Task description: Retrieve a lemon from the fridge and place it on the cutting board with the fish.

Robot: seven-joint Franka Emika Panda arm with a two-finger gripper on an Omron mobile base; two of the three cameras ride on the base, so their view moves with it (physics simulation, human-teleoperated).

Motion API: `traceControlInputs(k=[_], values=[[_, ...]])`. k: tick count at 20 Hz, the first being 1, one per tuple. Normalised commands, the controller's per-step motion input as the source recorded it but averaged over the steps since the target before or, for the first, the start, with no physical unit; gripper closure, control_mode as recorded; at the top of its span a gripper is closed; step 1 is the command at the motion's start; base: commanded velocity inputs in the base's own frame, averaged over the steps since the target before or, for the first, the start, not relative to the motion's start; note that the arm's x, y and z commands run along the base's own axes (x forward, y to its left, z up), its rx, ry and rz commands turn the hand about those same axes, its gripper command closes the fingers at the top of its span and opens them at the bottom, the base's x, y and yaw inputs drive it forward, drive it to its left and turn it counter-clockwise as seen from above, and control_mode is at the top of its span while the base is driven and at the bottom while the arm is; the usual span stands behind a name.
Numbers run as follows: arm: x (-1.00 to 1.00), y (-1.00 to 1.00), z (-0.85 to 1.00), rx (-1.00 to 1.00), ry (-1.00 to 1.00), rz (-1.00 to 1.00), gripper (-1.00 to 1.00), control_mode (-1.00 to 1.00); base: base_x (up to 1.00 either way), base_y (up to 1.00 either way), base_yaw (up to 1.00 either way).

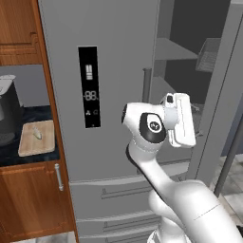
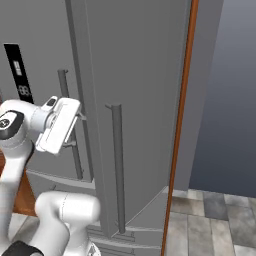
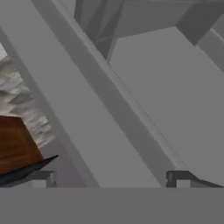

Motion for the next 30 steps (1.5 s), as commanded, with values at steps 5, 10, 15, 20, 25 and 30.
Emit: traceControlInputs(k=[5,10,15,20,25,30], values=[[0.12,-0.54,0.00,0.00,0.27,0.00,-1.00,-1.00,0.00,0.00,0.00],[-0.11,-0.91,0.00,0.03,0.25,0.00,-1.00,-1.00,0.00,0.00,0.00],[-0.12,-1.00,0.00,0.09,0.28,0.05,-1.00,-1.00,0.00,0.00,0.00],[-0.05,-1.00,0.00,0.12,0.31,0.10,-1.00,-1.00,0.00,0.00,0.00],[-0.03,-1.00,0.00,0.12,0.30,0.10,-1.00,-1.00,0.00,0.00,0.00],[0.00,-0.63,-0.01,0.05,0.25,0.10,-1.00,-1.00,0.00,0.00,0.00]])
